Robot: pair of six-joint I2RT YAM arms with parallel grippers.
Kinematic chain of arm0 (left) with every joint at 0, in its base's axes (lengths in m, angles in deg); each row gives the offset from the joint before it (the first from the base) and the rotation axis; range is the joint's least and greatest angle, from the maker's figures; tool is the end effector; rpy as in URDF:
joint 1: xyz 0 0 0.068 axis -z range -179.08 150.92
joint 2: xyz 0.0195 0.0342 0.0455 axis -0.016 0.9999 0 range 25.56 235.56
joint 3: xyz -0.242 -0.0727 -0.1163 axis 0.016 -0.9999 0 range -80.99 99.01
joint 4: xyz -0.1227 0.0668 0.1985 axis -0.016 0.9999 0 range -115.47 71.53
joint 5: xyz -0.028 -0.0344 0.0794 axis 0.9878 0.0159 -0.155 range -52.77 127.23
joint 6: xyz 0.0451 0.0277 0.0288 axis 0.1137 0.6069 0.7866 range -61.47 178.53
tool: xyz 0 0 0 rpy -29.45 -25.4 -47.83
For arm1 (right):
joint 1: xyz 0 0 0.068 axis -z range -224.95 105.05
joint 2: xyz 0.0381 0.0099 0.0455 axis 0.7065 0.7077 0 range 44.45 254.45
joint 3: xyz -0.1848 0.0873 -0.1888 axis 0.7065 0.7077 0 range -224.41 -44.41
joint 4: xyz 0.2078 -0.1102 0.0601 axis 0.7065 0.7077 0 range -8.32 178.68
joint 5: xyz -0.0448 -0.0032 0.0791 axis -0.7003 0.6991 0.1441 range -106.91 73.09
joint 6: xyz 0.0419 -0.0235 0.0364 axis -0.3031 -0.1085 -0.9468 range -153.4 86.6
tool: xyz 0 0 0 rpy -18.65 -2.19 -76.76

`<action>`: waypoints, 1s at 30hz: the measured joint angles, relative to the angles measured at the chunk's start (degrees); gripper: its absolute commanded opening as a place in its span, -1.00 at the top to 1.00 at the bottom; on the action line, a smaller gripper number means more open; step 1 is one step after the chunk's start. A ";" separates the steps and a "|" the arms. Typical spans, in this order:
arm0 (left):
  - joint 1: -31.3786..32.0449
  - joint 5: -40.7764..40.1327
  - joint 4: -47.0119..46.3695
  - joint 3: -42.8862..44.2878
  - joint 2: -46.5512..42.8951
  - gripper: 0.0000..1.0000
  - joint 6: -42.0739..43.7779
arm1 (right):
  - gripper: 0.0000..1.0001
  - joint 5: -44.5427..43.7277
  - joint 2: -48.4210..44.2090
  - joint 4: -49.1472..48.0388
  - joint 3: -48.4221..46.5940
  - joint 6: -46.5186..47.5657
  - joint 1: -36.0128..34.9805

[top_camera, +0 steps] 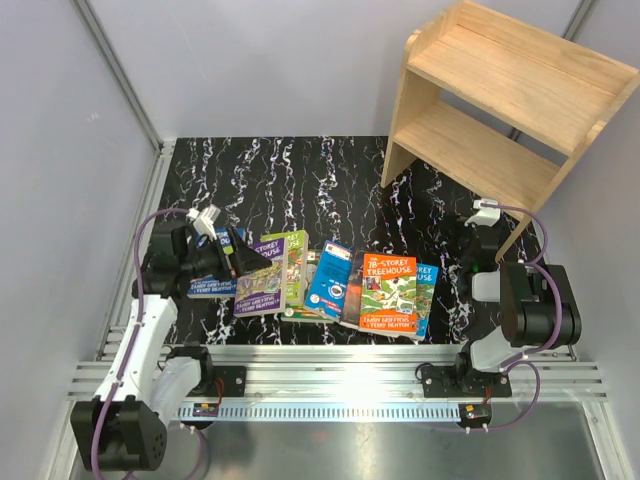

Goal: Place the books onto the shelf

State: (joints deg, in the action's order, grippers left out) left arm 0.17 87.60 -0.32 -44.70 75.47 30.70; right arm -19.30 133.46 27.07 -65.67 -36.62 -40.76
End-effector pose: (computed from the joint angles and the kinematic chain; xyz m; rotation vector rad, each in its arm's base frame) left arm 0.1595 -0.0324 0.2609 -0.0617 2.2302 -1.2394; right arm 0.2706 -0.0217 0.1706 0.1461 1.7943 -0.0497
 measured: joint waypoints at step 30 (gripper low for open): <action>0.07 -22.60 15.93 6.73 -0.55 -0.97 5.11 | -1.00 8.44 -15.26 61.37 -28.70 -30.03 0.31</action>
State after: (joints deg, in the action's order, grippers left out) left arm 0.23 65.00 15.61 -37.97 74.92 35.81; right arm -10.87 118.20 88.45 -94.37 -66.65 -40.46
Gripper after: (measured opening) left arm 0.987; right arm 0.994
